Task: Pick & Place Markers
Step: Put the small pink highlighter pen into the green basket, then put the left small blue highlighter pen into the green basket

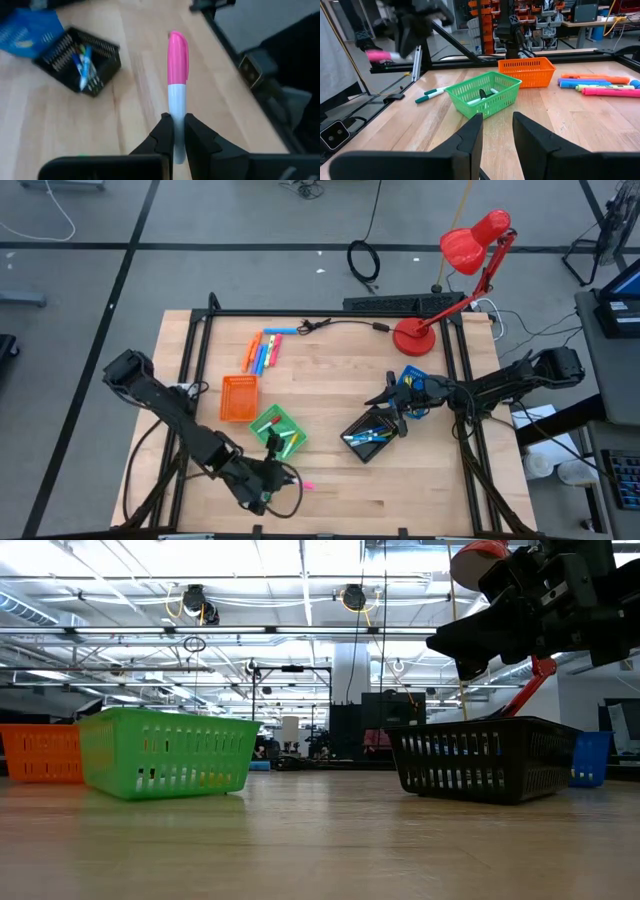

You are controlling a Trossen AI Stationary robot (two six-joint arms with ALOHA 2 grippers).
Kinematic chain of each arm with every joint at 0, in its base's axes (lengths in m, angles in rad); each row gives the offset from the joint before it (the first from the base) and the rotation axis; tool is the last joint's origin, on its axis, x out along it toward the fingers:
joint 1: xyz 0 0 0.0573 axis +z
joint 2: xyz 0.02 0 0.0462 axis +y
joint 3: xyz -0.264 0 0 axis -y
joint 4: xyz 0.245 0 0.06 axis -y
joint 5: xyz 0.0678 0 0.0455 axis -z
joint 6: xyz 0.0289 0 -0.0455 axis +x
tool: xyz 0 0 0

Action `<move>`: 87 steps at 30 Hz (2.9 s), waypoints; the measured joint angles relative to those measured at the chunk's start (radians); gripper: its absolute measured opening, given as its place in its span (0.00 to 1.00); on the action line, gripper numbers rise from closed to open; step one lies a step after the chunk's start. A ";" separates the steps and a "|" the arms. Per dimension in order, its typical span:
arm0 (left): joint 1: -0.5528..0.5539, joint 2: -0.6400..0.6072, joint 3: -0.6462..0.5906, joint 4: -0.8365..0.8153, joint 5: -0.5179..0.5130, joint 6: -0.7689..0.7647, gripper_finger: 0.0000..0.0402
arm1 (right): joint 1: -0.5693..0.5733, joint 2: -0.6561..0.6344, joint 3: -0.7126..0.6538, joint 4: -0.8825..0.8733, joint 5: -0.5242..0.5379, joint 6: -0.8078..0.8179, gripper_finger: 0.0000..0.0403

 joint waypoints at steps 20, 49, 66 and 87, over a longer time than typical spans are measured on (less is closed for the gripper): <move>0.184 -0.372 -0.461 0.253 0.084 0.125 0.06 | 0.000 0.000 0.000 -0.002 0.000 -0.064 0.23; 0.270 -0.640 -0.791 0.416 -0.052 0.019 0.06 | 0.000 0.000 0.000 -0.007 0.000 -0.064 0.23; 0.256 -0.475 -0.791 0.549 0.096 0.035 0.20 | 0.000 0.000 0.000 -0.007 -0.001 -0.064 0.23; 0.166 -0.454 -0.469 0.271 0.283 -0.225 0.37 | 0.000 0.000 0.000 -0.007 -0.001 -0.064 0.23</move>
